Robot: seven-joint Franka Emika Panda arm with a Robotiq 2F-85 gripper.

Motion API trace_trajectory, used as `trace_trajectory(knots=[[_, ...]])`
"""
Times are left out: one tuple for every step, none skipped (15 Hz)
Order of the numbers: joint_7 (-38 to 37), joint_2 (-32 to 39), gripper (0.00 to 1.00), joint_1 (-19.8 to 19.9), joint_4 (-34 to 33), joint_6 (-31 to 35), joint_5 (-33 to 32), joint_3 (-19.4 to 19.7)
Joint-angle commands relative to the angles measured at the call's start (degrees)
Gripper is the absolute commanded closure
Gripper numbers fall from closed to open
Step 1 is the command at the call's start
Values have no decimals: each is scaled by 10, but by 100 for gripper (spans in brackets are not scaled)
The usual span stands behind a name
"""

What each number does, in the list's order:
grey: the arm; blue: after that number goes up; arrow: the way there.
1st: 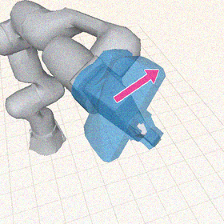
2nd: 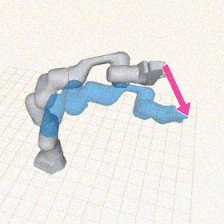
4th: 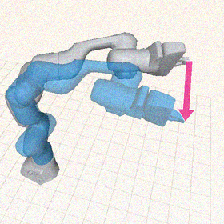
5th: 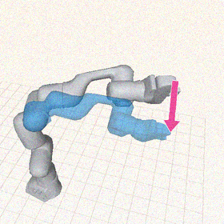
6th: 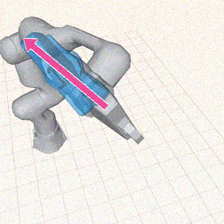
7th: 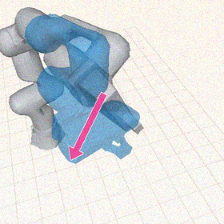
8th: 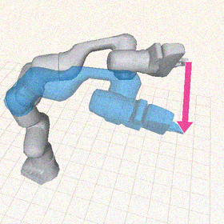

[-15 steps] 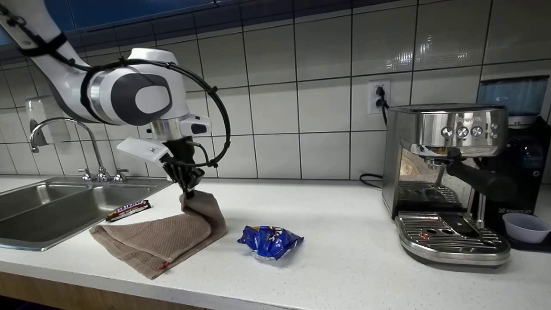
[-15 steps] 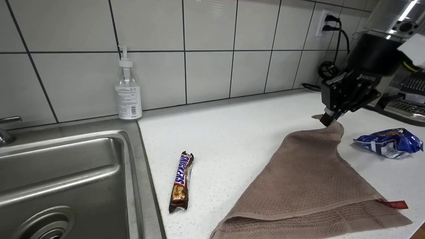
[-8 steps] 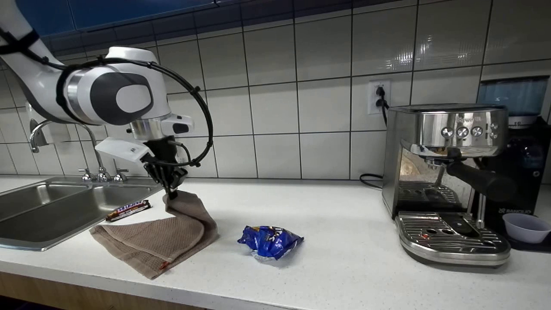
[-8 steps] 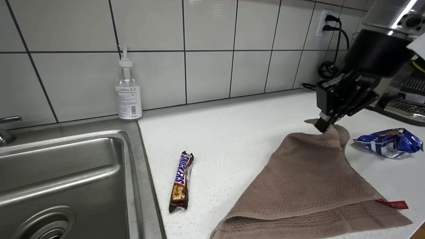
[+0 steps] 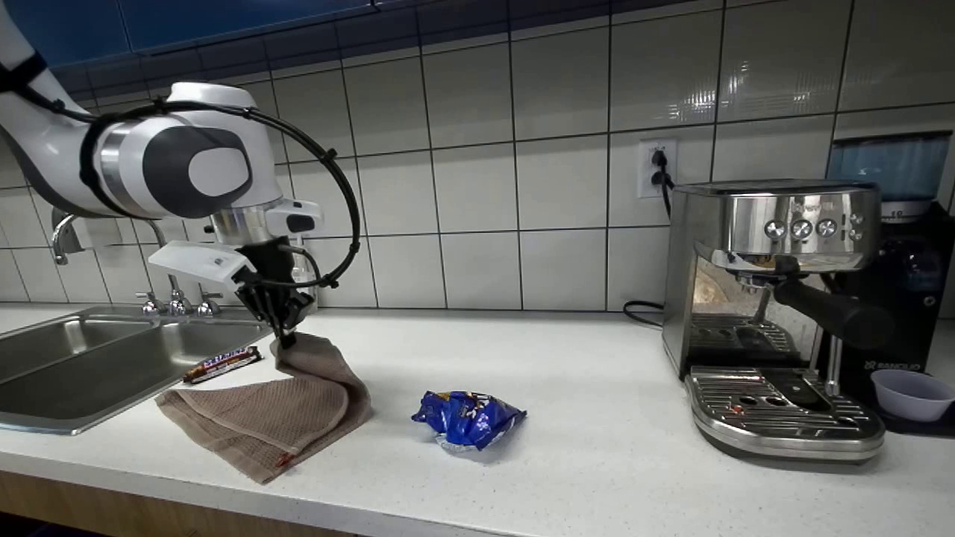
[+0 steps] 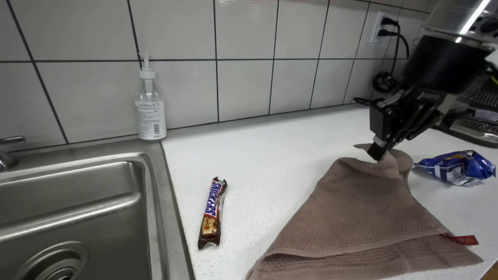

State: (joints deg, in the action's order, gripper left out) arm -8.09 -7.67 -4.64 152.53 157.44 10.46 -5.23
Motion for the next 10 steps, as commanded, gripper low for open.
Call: trace_trajectory(knots=[[-35, -28, 99, -6, 21, 5, -20, -16], [-41, -29, 99, -7, 22, 4, -23, -20], [-49, -29, 99, -9, 23, 3, -25, -25], [-59, -31, 99, -11, 24, 3, -29, -31], [-71, -33, 99, -13, 25, 3, -34, -37], [-85, -33, 99, -15, 25, 2, -39, -43], [-98, -34, 99, -17, 26, 1, -43, -48], [-111, -35, 99, -19, 26, 0, -49, -54], [-124, -36, 99, -20, 26, 0, -54, -61], [-135, -37, 99, -22, 25, -2, -58, -66]])
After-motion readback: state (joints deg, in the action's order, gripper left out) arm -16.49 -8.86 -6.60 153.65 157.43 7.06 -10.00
